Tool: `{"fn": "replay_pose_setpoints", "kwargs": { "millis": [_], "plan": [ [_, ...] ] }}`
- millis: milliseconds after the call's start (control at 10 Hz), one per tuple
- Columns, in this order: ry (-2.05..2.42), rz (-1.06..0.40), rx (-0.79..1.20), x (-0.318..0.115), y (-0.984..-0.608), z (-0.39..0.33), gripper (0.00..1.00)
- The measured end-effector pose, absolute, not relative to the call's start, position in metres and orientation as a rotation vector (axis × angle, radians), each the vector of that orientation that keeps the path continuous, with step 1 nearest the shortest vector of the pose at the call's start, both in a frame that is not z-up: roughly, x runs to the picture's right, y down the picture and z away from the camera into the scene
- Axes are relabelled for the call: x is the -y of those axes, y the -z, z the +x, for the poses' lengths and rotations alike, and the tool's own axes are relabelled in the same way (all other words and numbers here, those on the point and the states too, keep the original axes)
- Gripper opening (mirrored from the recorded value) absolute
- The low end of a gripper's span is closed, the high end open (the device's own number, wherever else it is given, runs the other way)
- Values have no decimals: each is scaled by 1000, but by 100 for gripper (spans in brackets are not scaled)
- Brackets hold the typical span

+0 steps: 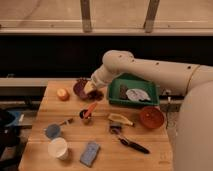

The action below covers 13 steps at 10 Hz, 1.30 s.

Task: Place grapes in purple bowl

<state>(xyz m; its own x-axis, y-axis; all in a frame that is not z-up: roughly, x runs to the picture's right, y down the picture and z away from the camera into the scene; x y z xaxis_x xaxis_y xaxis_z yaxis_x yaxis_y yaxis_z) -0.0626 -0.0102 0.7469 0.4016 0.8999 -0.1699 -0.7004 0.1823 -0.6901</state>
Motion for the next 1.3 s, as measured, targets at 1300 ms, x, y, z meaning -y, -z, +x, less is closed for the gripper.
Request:
{"fn": "replay_pose_setpoints", "kwargs": {
  "millis": [1300],
  "plan": [
    [-1150,-834,475,34,-802,-92,0]
  ]
}}
